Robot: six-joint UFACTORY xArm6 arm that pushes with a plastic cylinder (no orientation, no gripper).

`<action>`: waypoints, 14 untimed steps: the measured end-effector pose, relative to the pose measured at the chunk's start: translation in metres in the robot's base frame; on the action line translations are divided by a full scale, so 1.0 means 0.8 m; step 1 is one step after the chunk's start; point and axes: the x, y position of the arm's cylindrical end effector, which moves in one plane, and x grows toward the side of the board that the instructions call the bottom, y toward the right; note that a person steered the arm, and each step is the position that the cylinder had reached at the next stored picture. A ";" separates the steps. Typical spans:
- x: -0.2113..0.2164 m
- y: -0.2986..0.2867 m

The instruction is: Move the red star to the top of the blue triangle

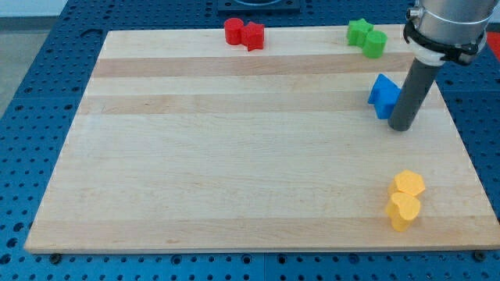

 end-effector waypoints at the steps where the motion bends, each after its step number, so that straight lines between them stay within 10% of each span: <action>1: 0.028 -0.092; 3: -0.016 -0.316; 6: -0.284 -0.531; 10: -0.319 -0.500; 14: -0.317 -0.260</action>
